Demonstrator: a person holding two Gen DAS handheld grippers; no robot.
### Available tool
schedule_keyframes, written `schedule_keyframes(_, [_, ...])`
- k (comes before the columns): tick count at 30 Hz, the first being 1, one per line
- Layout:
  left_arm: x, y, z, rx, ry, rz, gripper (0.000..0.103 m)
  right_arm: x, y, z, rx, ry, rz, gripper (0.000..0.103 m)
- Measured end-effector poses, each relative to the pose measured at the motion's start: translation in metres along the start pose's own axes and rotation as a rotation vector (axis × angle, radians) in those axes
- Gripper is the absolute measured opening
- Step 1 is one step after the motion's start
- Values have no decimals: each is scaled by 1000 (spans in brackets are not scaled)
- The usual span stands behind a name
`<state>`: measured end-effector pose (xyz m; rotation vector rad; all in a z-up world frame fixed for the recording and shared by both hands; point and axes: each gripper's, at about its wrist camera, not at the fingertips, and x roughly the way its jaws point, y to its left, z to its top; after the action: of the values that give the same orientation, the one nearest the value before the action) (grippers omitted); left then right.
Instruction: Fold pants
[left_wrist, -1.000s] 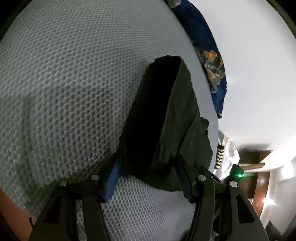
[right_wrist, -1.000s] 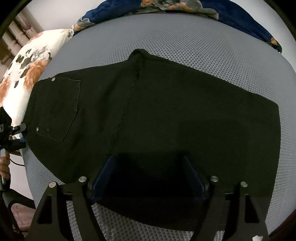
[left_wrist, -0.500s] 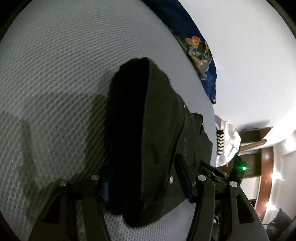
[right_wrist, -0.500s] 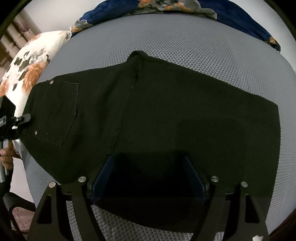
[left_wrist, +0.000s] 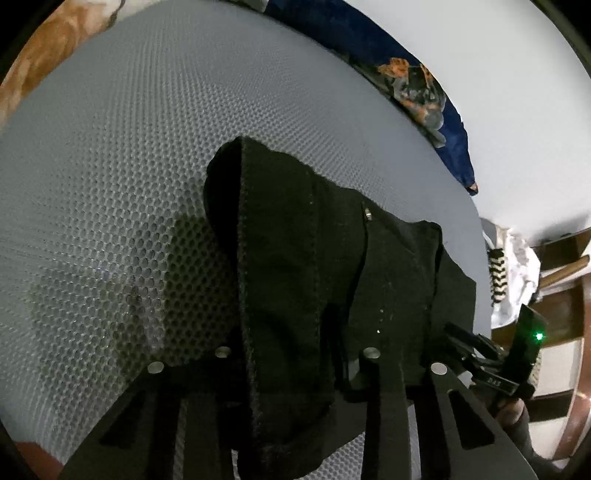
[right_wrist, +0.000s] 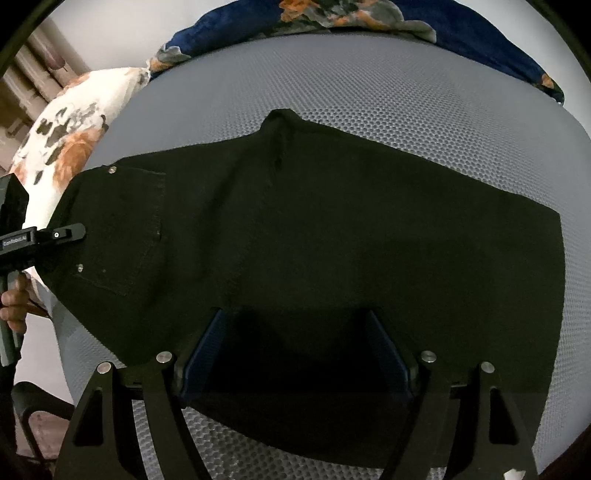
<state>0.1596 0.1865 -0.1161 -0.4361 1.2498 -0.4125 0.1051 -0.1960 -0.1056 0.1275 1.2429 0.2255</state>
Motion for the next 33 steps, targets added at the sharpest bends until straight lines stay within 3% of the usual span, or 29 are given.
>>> schedule_keyframes(5, [-15, -15, 0, -26, -34, -29, 22, -9, 0, -1, -24, -34, -5, 75])
schedule_keyframes(18, [-30, -82, -8, 15, -124, -73, 21, -42, -27, -6, -6, -101, 2, 75])
schedule_keyframes(25, [-24, -134, -12, 76, -129, -158, 21, -68, -61, -11, 47, -150, -32, 75])
schedule_keyframes(33, [15, -206, -7, 147, -74, -246, 21, -87, -112, -13, 177, -195, -32, 75])
